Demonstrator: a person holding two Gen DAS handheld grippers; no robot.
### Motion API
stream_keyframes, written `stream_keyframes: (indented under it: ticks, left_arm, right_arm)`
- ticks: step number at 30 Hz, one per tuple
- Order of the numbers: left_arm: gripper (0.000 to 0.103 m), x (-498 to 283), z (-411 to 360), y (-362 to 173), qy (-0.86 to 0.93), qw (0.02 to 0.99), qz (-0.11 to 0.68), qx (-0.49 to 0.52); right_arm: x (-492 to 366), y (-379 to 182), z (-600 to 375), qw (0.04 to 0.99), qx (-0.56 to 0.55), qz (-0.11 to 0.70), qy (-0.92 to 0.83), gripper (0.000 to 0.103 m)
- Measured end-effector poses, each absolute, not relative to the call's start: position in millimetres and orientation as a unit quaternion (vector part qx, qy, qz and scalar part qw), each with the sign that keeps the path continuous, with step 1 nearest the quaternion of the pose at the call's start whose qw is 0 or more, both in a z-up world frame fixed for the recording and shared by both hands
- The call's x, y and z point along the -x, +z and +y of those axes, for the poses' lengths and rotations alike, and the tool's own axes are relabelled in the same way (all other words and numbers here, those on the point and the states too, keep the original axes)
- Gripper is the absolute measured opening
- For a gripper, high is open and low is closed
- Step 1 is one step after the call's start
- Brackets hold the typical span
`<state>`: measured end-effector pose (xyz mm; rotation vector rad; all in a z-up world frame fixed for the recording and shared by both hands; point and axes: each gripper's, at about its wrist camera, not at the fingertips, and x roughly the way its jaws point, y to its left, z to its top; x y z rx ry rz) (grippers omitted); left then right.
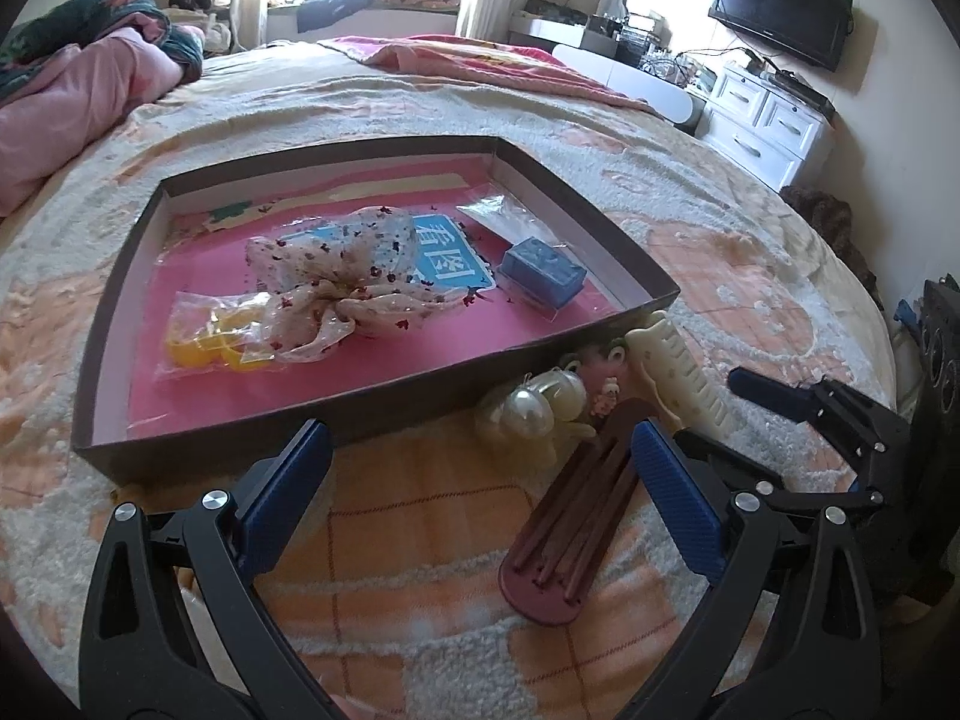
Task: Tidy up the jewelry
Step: 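Move both tools back toward the white clip and maroon comb, then grasp the white hair clip with the right tool while the left grasps the pearl clip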
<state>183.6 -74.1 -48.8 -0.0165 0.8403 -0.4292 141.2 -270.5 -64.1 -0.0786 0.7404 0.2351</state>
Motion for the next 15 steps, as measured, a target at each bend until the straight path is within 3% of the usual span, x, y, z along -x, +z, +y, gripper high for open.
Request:
stream_keyframes:
  ticks: [11, 14, 15]
  left_arm:
    - [0.084, -198.0, -87.1, -61.6, -0.221, 0.871, 0.439, 0.023]
    - [0.079, -200.9, -87.8, -65.4, -0.216, 0.868, 0.447, 0.030]
    - [0.071, -202.2, -87.2, -66.3, -0.217, 0.866, 0.450, 0.036]
  right_arm:
    - [-152.0, -71.8, -271.8, 0.919, 0.031, 0.375, 0.116, 0.045]
    - [-153.3, -72.0, -272.6, 0.918, 0.027, 0.376, 0.121, 0.035]
    - [-153.0, -72.0, -272.6, 0.918, 0.028, 0.376, 0.122, 0.030]
